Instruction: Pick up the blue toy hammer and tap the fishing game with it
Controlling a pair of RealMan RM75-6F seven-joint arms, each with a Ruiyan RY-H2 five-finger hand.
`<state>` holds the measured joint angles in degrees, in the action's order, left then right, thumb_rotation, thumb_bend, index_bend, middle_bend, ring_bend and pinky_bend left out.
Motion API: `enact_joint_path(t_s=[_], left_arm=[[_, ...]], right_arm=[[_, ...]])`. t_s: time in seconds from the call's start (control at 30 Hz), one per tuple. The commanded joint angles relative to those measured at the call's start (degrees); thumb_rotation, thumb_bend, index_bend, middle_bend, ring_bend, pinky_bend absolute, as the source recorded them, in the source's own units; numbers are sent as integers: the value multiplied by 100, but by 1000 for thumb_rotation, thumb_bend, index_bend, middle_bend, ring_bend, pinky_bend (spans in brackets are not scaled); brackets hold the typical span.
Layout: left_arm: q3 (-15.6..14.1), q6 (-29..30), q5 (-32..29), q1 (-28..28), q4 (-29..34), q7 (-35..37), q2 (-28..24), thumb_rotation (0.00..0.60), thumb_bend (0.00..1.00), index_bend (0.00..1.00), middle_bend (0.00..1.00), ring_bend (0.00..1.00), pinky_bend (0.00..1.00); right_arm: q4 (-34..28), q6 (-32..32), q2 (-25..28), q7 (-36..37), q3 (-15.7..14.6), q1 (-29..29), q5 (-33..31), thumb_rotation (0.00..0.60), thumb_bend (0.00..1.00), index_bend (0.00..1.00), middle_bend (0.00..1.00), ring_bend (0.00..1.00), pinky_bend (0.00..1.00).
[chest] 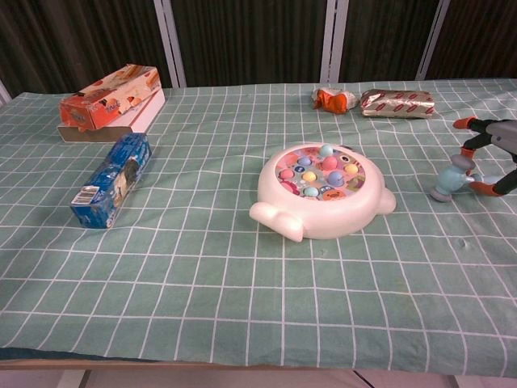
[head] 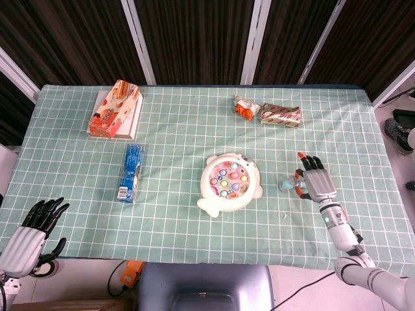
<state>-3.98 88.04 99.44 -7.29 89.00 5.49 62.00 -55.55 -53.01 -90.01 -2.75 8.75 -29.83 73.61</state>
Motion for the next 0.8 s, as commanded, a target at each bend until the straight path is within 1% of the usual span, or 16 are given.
enact_joint_path(t_s=[0.03, 0.67, 0.8], left_arm=[[1, 2, 0, 0, -1, 5, -3, 600, 409, 0, 0, 0, 0], [-8, 4, 22, -6, -14, 46, -10, 600, 408, 0, 0, 0, 0], [-10, 5, 28, -7, -15, 48, -10, 600, 408, 0, 0, 0, 0]], right_arm=[[7, 6, -8, -8, 1, -6, -16, 600, 520, 611, 0, 0, 117], [53, -1, -61, -39, -26, -25, -62, 600, 535, 630, 0, 0, 157], [76, -7, -80, -57, -25, -35, -68, 600, 540, 659, 8, 0, 174]])
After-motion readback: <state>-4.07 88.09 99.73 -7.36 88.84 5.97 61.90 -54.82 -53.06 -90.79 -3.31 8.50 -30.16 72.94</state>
